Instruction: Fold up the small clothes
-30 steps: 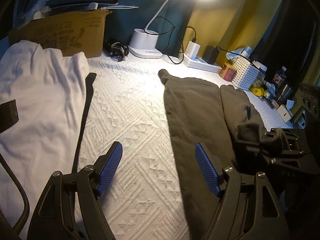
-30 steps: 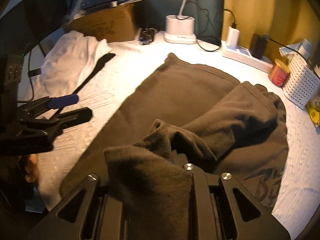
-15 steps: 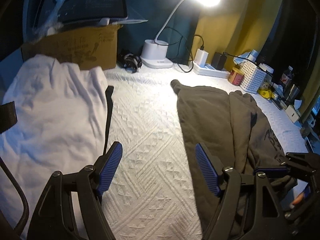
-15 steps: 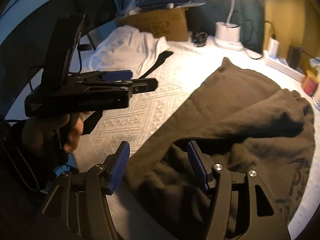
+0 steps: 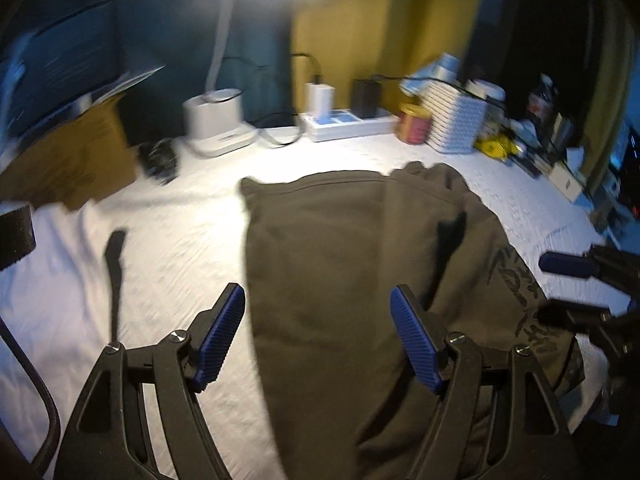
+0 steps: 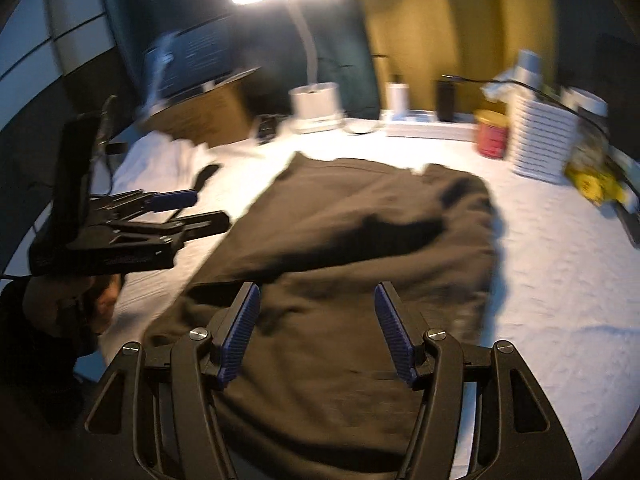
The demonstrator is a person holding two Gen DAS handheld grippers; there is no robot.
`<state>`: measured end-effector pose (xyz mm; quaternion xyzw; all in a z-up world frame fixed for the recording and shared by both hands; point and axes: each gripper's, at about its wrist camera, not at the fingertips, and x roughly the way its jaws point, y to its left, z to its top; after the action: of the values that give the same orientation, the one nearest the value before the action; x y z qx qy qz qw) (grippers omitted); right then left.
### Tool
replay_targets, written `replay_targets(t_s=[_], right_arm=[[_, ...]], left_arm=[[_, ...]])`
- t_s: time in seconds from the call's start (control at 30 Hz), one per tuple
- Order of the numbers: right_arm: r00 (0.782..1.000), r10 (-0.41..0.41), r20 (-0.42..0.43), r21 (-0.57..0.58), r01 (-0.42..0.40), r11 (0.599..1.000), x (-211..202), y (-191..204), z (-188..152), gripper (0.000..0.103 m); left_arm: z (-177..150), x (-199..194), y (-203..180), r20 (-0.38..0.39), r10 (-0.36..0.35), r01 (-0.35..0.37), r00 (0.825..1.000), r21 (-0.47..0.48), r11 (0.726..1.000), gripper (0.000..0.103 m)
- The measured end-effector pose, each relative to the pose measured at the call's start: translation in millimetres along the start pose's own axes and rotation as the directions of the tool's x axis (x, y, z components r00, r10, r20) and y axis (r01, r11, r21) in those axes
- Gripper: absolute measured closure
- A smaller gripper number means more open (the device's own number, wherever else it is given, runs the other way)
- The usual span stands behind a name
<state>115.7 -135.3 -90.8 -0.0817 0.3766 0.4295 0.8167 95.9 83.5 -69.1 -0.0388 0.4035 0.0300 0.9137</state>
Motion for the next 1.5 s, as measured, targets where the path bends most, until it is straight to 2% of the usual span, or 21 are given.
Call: replay_targets(t_s=[0.13,0.27,0.37,0.47,0.57,0.6,0.63,0.73,0.8,0.9,1.0,1.1,1.27,1.3,1.33,1.37,1.4,1.43,1.5], right_arm=[[0.998,-0.056,0.006,0.055,0.056,0.997,-3.7,-37.9,-3.3,0.040],[0.996,-0.094,0.007,0.106,0.093,0.990,-2.6,-68.3,-4.7,0.040],[0.993,-0.118,0.008,0.141,0.116,0.983,-1.6,-88.1,-5.6,0.040],[0.991,-0.132,0.007,0.175,0.129,0.976,0.0,-102.9,-7.7,0.040],[0.990,-0.141,-0.004,0.199,0.139,0.970,3.6,-113.9,-10.0,0.040],[0.990,-0.143,-0.009,0.203,0.142,0.969,5.2,-115.9,-10.2,0.040],[0.990,-0.142,-0.016,0.207,0.143,0.968,7.2,-118.4,-10.8,0.040],[0.991,-0.129,-0.029,0.229,0.132,0.965,13.4,-124.5,-9.3,0.040],[0.990,-0.137,-0.037,0.236,0.142,0.961,18.1,-126.6,-5.5,0.040],[0.987,-0.157,-0.044,0.250,0.163,0.954,26.8,-131.7,1.6,0.040],[0.986,-0.162,-0.050,0.268,0.170,0.948,39.0,-139.5,10.0,0.040],[0.985,-0.162,-0.059,0.274,0.172,0.946,50.6,-141.2,20.7,0.040],[0.986,-0.159,-0.051,0.247,0.167,0.955,65.2,-135.8,39.0,0.040],[0.986,-0.161,-0.053,0.245,0.169,0.955,68.8,-136.3,41.6,0.040],[0.985,-0.162,-0.056,0.244,0.171,0.955,71.9,-137.7,44.3,0.040],[0.985,-0.162,-0.057,0.244,0.172,0.955,73.9,-139.1,46.3,0.040],[0.985,-0.163,-0.058,0.243,0.173,0.954,76.1,-140.7,48.0,0.040],[0.984,-0.166,-0.060,0.243,0.176,0.954,78.4,-142.8,49.6,0.040],[0.983,-0.171,-0.062,0.248,0.181,0.952,81.5,-146.8,50.9,0.040]], left_arm=[[18.6,12.1,-30.6,0.009,-0.011,0.010,1.000,0.129,0.992,0.028],[33.6,29.1,-59.7,-0.001,-0.027,0.026,1.000,0.267,0.963,0.028],[39.6,49.4,-81.6,-0.040,-0.021,0.035,0.999,0.369,0.929,0.028],[39.5,70.7,-102.1,-0.078,0.000,0.037,0.997,0.473,0.880,0.028],[36.1,88.7,-111.4,-0.077,0.068,-0.014,0.995,0.552,0.834,0.029],[36.2,94.1,-109.9,-0.078,0.087,-0.028,0.993,0.563,0.826,0.043],[37.1,98.0,-106.6,-0.090,0.095,-0.028,0.991,0.561,0.827,0.060],[44.2,99.2,-85.3,-0.102,0.064,-0.005,0.993,0.493,0.870,0.086],[49.8,93.9,-61.0,-0.081,0.056,-0.017,0.995,0.421,0.907,0.090],[52.0,89.4,-30.0,-0.062,0.040,-0.018,0.997,0.322,0.947,0.090],[50.7,89.3,-0.8,-0.060,0.019,-0.005,0.998,0.227,0.974,0.095],[49.9,91.6,27.7,-0.063,-0.009,0.016,0.998,0.111,0.994,0.095],[48.1,94.8,42.9,-0.067,-0.078,0.079,0.995,0.009,0.997,0.094],[48.0,97.3,42.1,-0.070,-0.090,0.091,0.993,0.007,0.996,0.088],[48.2,99.2,40.7,-0.073,-0.093,0.093,0.993,0.005,0.996,0.072],[48.9,99.9,40.2,-0.068,-0.104,0.104,0.992,-0.002,0.995,0.062],[50.1,100.3,40.7,-0.055,-0.127,0.126,0.990,-0.019,0.992,0.043],[51.5,100.8,41.0,-0.042,-0.146,0.145,0.988,-0.040,0.989,0.032],[56.8,103.4,41.0,-0.032,-0.168,0.166,0.985,-0.060,0.984,0.031]])
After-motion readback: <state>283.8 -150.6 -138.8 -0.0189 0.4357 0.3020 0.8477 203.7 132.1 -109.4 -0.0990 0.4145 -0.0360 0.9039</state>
